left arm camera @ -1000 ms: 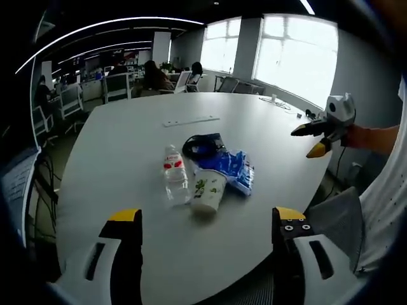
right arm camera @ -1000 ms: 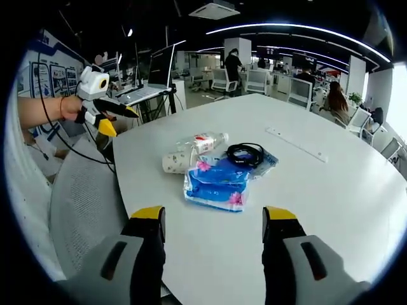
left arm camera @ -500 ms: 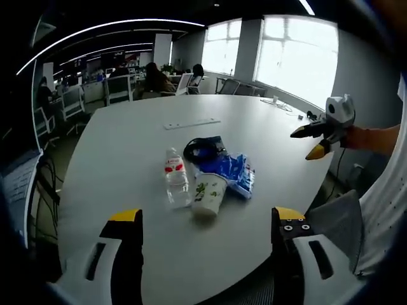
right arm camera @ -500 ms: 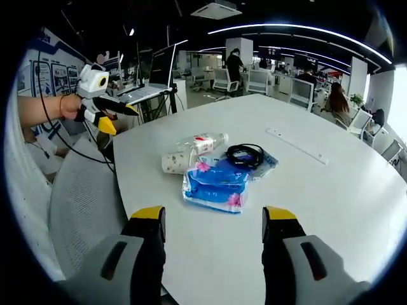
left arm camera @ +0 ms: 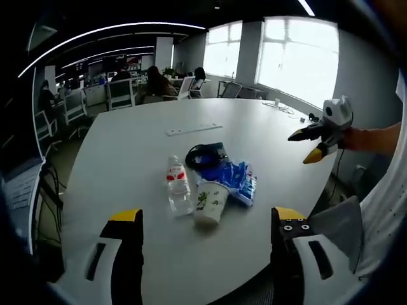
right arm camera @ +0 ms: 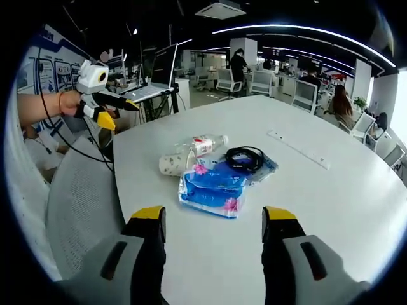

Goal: Arrange the tabletop items into an orderly group along one side of the table until the central work area is clear of visible clutter.

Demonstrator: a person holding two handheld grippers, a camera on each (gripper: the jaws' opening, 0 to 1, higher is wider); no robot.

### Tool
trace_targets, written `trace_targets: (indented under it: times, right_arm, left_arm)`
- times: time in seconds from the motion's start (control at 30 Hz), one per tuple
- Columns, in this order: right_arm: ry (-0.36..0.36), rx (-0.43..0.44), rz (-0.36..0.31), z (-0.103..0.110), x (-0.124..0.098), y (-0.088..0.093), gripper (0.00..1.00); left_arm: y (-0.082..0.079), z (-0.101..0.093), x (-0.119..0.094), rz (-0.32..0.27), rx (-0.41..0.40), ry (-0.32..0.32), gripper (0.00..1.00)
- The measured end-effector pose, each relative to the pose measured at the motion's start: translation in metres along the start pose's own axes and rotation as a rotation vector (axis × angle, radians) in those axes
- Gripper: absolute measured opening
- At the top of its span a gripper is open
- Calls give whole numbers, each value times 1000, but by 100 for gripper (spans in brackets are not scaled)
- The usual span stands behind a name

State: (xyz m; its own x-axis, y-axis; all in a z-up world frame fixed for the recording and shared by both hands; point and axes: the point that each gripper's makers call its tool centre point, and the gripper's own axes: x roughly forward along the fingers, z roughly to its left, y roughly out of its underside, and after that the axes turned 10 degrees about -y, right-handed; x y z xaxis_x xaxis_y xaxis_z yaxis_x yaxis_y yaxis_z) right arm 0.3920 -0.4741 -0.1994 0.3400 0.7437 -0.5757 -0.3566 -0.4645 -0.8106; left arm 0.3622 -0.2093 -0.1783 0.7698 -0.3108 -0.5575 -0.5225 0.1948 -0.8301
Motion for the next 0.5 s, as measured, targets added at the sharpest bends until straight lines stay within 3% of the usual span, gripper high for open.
trace_targets:
  times: [0.5]
  right_arm:
    - [-41, -23, 18, -11, 11, -3, 59]
  left_arm:
    - [-8, -5, 1, -15, -23, -24, 83]
